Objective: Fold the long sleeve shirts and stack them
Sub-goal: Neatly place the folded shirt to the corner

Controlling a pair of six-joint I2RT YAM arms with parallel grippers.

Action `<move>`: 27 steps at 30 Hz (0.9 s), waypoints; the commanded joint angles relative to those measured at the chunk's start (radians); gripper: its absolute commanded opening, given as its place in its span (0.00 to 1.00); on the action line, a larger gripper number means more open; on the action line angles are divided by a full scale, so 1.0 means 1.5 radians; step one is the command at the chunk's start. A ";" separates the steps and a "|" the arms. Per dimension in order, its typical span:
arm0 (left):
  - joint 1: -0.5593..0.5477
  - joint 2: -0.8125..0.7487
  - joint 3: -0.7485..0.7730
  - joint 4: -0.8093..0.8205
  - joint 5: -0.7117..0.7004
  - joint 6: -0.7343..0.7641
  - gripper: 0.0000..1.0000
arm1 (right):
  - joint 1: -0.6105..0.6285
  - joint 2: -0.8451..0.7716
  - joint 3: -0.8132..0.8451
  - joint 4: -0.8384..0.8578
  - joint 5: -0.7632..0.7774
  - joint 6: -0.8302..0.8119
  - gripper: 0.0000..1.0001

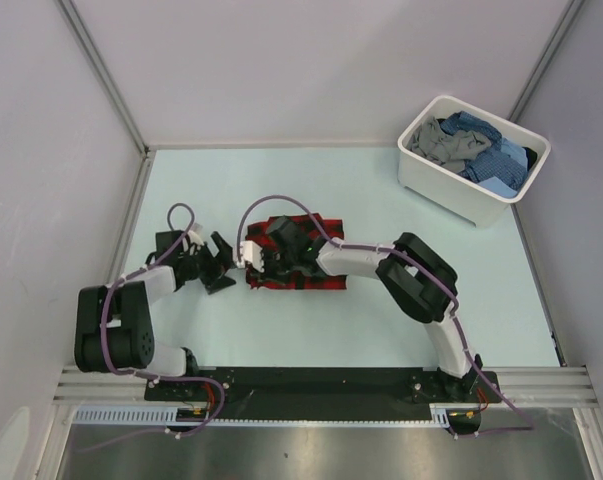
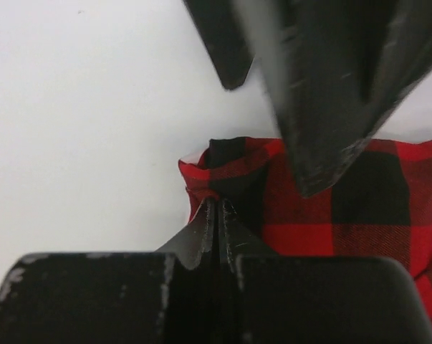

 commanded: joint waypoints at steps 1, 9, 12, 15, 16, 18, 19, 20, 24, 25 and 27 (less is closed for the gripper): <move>-0.049 0.045 0.004 0.147 0.039 -0.072 0.99 | -0.042 -0.063 0.007 0.021 -0.072 0.025 0.00; -0.084 0.135 0.034 0.222 0.023 -0.146 0.99 | -0.066 -0.090 0.014 0.018 -0.111 0.064 0.00; -0.102 0.174 0.056 0.247 0.027 -0.166 1.00 | -0.066 -0.096 0.017 0.018 -0.115 0.069 0.00; -0.118 0.211 0.076 0.274 0.035 -0.194 0.93 | -0.063 -0.096 0.020 0.020 -0.111 0.070 0.00; -0.122 0.219 0.080 0.281 0.040 -0.206 0.85 | -0.064 -0.094 0.021 0.020 -0.110 0.073 0.00; -0.128 0.238 0.095 0.284 0.043 -0.213 0.72 | -0.066 -0.089 0.026 0.018 -0.106 0.075 0.00; -0.128 0.242 0.107 0.282 0.041 -0.215 0.61 | -0.067 -0.090 0.027 0.020 -0.106 0.075 0.00; -0.127 0.246 0.117 0.277 0.036 -0.210 0.55 | -0.066 -0.089 0.027 0.022 -0.105 0.079 0.00; -0.129 0.269 0.221 0.108 -0.012 -0.100 0.00 | -0.072 -0.090 0.052 -0.012 -0.094 0.093 0.06; -0.133 0.277 0.285 0.063 -0.038 -0.013 0.00 | -0.085 -0.091 0.061 -0.029 -0.086 0.102 0.14; -0.133 0.289 0.336 -0.026 -0.093 0.056 0.00 | -0.108 -0.095 0.074 -0.061 -0.078 0.152 0.42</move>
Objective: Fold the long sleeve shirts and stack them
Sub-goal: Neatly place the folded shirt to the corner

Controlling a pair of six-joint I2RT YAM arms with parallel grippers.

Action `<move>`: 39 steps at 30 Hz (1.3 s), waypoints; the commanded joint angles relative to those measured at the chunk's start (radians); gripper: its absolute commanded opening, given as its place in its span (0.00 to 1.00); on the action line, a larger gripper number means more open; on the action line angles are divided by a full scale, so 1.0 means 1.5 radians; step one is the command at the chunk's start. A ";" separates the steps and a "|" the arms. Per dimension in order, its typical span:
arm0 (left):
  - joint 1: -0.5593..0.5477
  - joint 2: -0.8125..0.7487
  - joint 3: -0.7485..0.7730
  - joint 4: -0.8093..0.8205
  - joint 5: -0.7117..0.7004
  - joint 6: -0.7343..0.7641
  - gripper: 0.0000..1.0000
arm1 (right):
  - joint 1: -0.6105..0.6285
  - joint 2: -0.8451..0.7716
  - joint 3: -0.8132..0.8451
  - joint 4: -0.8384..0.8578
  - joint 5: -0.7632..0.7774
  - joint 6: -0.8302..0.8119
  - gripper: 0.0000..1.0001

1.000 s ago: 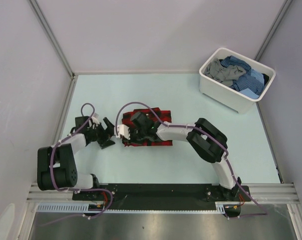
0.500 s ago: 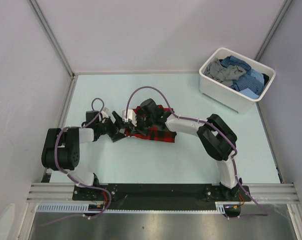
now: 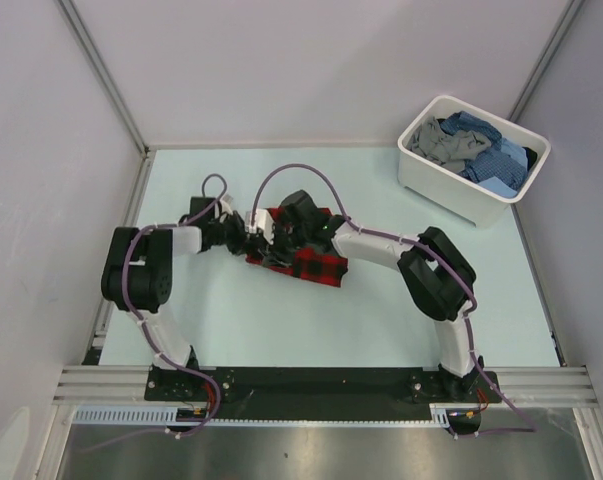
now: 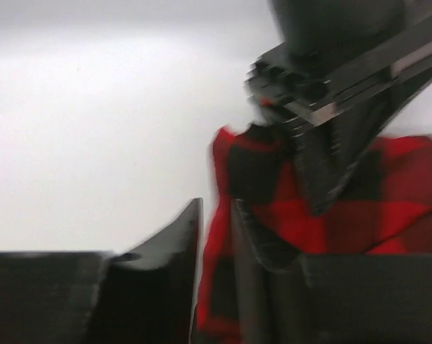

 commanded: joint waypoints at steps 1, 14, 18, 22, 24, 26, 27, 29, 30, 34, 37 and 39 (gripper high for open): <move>0.000 0.030 0.186 -0.175 -0.137 0.238 0.00 | -0.062 -0.043 0.060 -0.068 0.002 0.078 0.52; 0.125 0.242 0.612 -0.285 -0.303 0.434 0.00 | -0.204 -0.126 0.024 -0.255 0.077 0.005 1.00; 0.149 0.305 0.700 -0.257 -0.304 0.437 0.00 | -0.218 -0.127 0.031 -0.269 0.104 -0.006 1.00; 0.163 0.335 0.750 -0.238 -0.335 0.423 0.00 | -0.228 -0.122 0.042 -0.282 0.118 -0.012 1.00; 0.167 0.341 0.756 -0.237 -0.340 0.425 0.00 | -0.229 -0.117 0.050 -0.293 0.122 -0.019 1.00; 0.175 0.343 0.755 -0.228 -0.343 0.419 0.00 | -0.230 -0.115 0.053 -0.296 0.128 -0.022 1.00; 0.186 0.345 0.759 -0.227 -0.341 0.402 0.00 | -0.231 -0.112 0.056 -0.298 0.126 -0.022 1.00; 0.190 0.339 0.755 -0.227 -0.335 0.405 0.00 | -0.232 -0.108 0.064 -0.303 0.127 -0.022 1.00; 0.188 0.335 0.749 -0.225 -0.335 0.415 0.00 | -0.233 -0.105 0.066 -0.307 0.127 -0.022 1.00; 0.198 0.328 0.764 -0.231 -0.363 0.433 0.00 | -0.233 -0.101 0.076 -0.312 0.128 -0.020 1.00; 0.211 0.325 0.766 -0.237 -0.379 0.432 0.00 | -0.234 -0.099 0.075 -0.310 0.131 -0.018 1.00; 0.218 0.322 0.762 -0.240 -0.385 0.429 0.00 | -0.235 -0.100 0.075 -0.310 0.133 -0.017 1.00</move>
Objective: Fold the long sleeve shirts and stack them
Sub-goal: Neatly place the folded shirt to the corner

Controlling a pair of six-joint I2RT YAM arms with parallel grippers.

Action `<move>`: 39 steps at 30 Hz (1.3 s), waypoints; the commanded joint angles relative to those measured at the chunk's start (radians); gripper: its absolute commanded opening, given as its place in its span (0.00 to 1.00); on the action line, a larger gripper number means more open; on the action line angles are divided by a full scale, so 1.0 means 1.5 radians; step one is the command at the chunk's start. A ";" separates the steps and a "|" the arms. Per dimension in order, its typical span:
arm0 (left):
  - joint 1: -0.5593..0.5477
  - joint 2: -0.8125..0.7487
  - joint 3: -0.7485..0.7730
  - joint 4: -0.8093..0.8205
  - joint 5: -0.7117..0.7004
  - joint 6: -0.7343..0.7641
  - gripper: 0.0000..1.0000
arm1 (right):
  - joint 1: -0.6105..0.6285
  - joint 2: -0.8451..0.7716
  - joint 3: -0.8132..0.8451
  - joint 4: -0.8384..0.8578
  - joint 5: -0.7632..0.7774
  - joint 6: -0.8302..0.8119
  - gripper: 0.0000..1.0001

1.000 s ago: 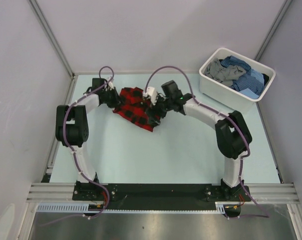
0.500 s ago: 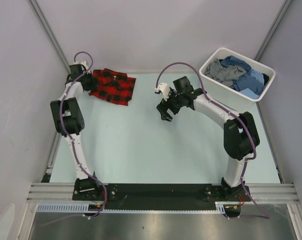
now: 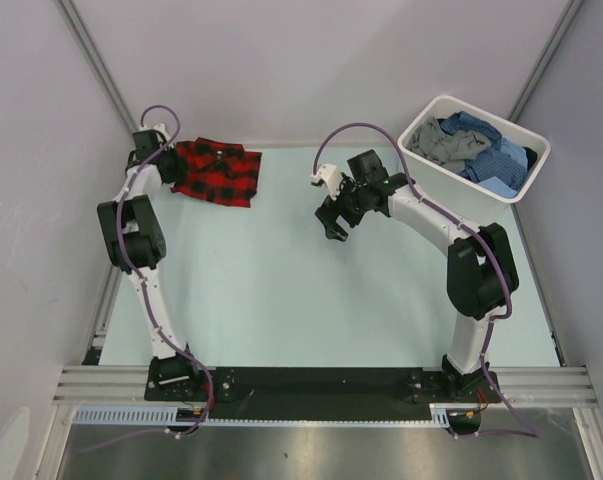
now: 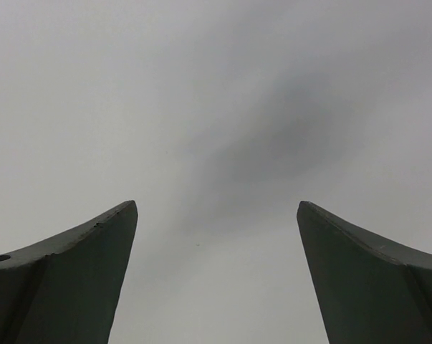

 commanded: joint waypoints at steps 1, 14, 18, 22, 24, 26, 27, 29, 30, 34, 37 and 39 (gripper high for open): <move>0.029 -0.024 0.034 0.027 -0.049 0.012 0.00 | -0.004 0.007 0.026 -0.002 0.012 -0.003 1.00; 0.048 -0.016 0.067 0.022 -0.046 0.066 0.50 | -0.006 0.005 0.035 -0.003 0.022 0.011 1.00; 0.049 -0.023 0.192 -0.044 -0.079 0.119 0.81 | -0.013 0.000 0.047 0.006 0.023 0.021 1.00; 0.052 -0.058 0.297 -0.088 -0.084 0.211 0.99 | -0.039 -0.016 0.074 0.016 0.024 0.051 1.00; 0.036 -0.105 0.302 -0.107 -0.072 0.249 0.99 | -0.069 -0.025 0.084 0.026 0.020 0.078 1.00; 0.004 -0.146 0.302 -0.140 -0.073 0.311 1.00 | -0.102 -0.038 0.095 0.037 0.014 0.117 1.00; -0.009 -0.156 0.298 -0.176 -0.079 0.324 0.99 | -0.112 -0.046 0.096 0.043 0.013 0.130 1.00; -0.052 -0.180 0.288 -0.213 -0.073 0.343 0.99 | -0.147 -0.069 0.091 0.058 -0.001 0.168 1.00; -0.070 -0.202 0.285 -0.252 -0.070 0.345 1.00 | -0.162 -0.076 0.089 0.063 -0.005 0.180 1.00; -0.204 -0.264 0.230 -0.320 -0.056 0.346 0.99 | -0.232 -0.122 0.058 0.058 -0.058 0.259 1.00; -0.292 -0.341 0.112 -0.324 -0.050 0.322 0.99 | -0.287 -0.177 -0.004 0.045 -0.106 0.282 1.00; -0.323 -0.397 0.009 -0.321 -0.028 0.287 0.99 | -0.308 -0.233 -0.074 0.034 -0.130 0.286 1.00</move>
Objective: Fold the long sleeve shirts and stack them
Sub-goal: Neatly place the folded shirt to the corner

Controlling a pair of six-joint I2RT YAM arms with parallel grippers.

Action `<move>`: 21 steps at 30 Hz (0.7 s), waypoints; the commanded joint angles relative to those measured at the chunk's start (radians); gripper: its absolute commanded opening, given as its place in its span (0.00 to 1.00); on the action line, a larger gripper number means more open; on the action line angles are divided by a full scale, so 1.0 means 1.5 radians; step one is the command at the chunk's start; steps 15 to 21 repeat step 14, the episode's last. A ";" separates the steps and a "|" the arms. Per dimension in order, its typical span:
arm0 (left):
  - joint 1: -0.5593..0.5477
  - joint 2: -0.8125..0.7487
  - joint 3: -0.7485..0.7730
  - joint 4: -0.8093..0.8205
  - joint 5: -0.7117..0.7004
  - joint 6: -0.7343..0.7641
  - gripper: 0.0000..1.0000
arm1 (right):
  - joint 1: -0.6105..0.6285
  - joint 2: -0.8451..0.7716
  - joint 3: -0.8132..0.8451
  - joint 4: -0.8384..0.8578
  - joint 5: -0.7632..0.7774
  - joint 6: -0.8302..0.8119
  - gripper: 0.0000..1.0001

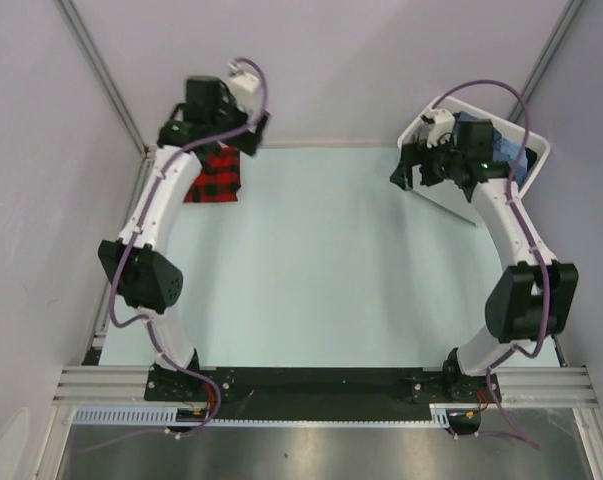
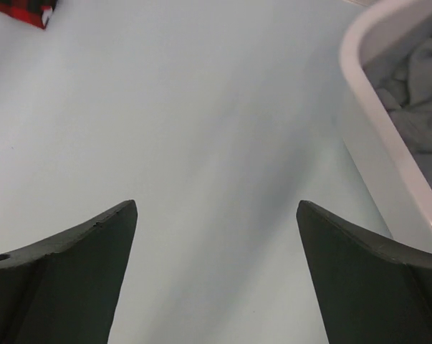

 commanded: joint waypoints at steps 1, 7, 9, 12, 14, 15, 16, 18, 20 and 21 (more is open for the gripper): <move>-0.085 -0.120 -0.160 -0.059 0.083 -0.042 0.99 | -0.033 -0.118 -0.113 -0.013 -0.074 0.052 1.00; -0.119 -0.219 -0.393 0.006 0.108 -0.150 0.99 | -0.018 -0.288 -0.316 -0.006 -0.077 0.056 1.00; -0.120 -0.240 -0.430 0.016 0.105 -0.164 1.00 | -0.009 -0.330 -0.356 -0.002 -0.070 0.055 1.00; -0.121 -0.250 -0.447 0.025 0.090 -0.172 0.99 | 0.001 -0.360 -0.378 -0.001 -0.065 0.052 1.00; -0.121 -0.256 -0.450 0.025 0.079 -0.175 1.00 | 0.003 -0.364 -0.377 -0.005 -0.060 0.037 1.00; -0.121 -0.256 -0.450 0.025 0.079 -0.175 1.00 | 0.003 -0.364 -0.377 -0.005 -0.060 0.037 1.00; -0.121 -0.256 -0.450 0.025 0.079 -0.175 1.00 | 0.003 -0.364 -0.377 -0.005 -0.060 0.037 1.00; -0.121 -0.256 -0.450 0.025 0.079 -0.175 1.00 | 0.003 -0.364 -0.377 -0.005 -0.060 0.037 1.00; -0.121 -0.256 -0.450 0.025 0.079 -0.175 1.00 | 0.003 -0.364 -0.377 -0.005 -0.060 0.037 1.00; -0.121 -0.256 -0.450 0.025 0.079 -0.175 1.00 | 0.003 -0.364 -0.377 -0.005 -0.060 0.037 1.00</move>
